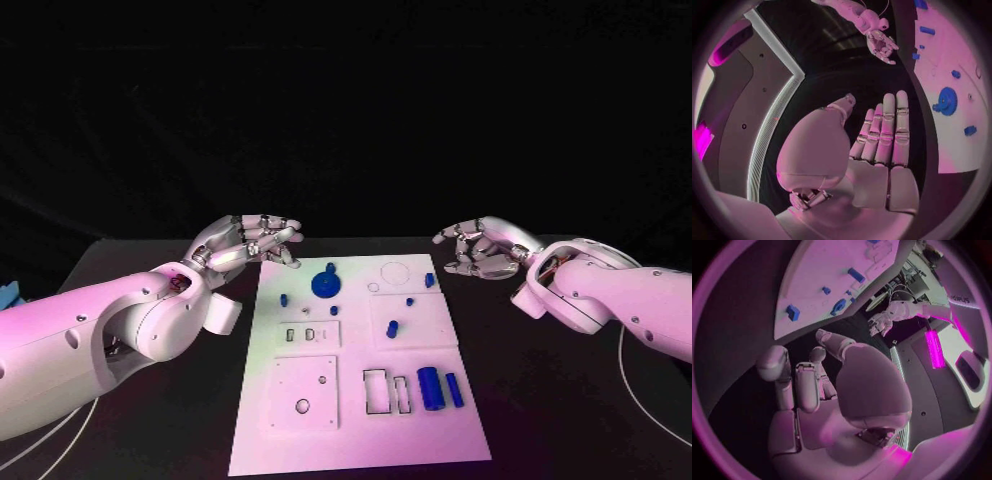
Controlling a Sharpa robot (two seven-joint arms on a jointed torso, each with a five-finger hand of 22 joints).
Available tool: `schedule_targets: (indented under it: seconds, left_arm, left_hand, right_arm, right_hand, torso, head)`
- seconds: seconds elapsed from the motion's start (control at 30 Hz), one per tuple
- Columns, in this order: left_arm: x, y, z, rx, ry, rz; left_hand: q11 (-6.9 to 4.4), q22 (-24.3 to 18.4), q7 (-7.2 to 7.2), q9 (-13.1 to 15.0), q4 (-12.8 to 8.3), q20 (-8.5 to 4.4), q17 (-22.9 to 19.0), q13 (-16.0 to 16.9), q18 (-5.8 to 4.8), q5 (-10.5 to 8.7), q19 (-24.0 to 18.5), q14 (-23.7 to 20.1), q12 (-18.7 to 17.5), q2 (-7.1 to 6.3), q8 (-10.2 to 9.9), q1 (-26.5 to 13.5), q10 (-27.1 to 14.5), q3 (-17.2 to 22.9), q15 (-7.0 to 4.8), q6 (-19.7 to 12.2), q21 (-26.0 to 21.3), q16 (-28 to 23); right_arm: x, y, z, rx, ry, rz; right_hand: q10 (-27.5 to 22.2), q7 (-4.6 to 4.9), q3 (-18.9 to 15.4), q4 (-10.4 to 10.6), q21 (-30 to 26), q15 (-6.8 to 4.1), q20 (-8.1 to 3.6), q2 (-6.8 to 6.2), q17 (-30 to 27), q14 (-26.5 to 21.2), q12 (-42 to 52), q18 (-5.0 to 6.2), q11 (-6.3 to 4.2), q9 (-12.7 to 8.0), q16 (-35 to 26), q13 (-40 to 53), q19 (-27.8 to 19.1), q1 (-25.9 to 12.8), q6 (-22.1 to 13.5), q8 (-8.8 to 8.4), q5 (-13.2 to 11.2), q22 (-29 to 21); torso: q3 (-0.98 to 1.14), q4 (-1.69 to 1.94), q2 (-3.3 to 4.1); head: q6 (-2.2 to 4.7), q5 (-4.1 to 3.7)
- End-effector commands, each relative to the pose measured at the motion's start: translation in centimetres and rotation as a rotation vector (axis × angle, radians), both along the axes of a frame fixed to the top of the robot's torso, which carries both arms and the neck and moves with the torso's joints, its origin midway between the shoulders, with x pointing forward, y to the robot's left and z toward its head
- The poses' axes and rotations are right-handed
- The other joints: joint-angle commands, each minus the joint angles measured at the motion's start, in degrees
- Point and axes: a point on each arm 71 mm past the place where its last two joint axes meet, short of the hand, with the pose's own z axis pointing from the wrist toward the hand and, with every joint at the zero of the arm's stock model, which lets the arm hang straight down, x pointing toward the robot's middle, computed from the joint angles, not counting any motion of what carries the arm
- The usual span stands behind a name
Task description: Assemble the parts on the task board
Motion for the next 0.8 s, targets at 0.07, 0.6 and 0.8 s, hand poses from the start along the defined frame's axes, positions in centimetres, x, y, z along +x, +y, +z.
schedule_targets:
  seconds: [0.07, 0.6, 0.8]
  left_arm:
    - [0.0, -0.4, 0.1, -0.017, -0.009, -0.027]
    - [-0.2, -0.9, 0.2, -0.025, -0.014, -0.040]
    - [-0.2, -0.9, 0.2, -0.025, -0.014, -0.042]
  left_hand:
    - [-0.10, -0.08, 2.79, 0.09, -0.14, 0.05, -0.10, 0.06, 0.53, 0.23, -0.42, -0.43, -0.31, 0.24, -0.36, 0.40, -0.43, 0.39, 0.03, -0.37, -0.27, -0.32]
    - [-0.09, -0.09, 2.81, 0.11, -0.19, 0.06, -0.14, 0.06, 0.54, 0.23, -0.46, -0.46, -0.32, 0.28, -0.37, 0.49, -0.44, 0.46, 0.04, -0.37, -0.28, -0.38]
    - [-0.09, -0.09, 2.81, 0.11, -0.19, 0.06, -0.14, 0.06, 0.54, 0.23, -0.46, -0.46, -0.32, 0.28, -0.37, 0.49, -0.44, 0.46, 0.04, -0.37, -0.28, -0.38]
  right_arm:
    - [-0.4, -0.2, -0.4, -0.051, 0.001, 0.083]
    - [0.4, -0.8, -3.8, -0.163, 0.017, -0.028]
    - [0.7, -0.2, -4.3, -0.157, 0.012, -0.060]
  right_hand:
    - [0.67, 0.47, -0.25, -0.28, 1.30, 0.12, 0.05, -0.02, 2.23, 0.72, 0.61, 0.53, 0.24, 0.43, 1.08, 0.43, 0.97, 0.51, 0.87, 0.60, -0.10, 1.78]
    - [13.07, 1.66, -2.01, 1.78, 14.52, 1.23, 0.88, 0.40, 12.36, 5.42, 9.32, -2.66, 1.79, 1.12, 8.24, 9.55, 9.24, -1.78, 2.29, 1.09, 0.22, 17.32]
    - [14.04, 1.98, -3.12, 2.93, 15.42, 1.58, 1.15, 0.56, 12.39, 5.45, 10.20, -2.88, 2.19, 1.25, 8.25, 10.47, 9.68, -2.88, 2.59, 1.10, -2.60, 18.44]
  torso:
    - [0.28, -0.06, -0.28]
    - [0.31, 0.27, 0.19]
    - [0.36, 0.42, 0.39]
  head:
    - [0.14, -0.80]
    - [-0.78, -0.91]
    - [-1.00, -0.78]
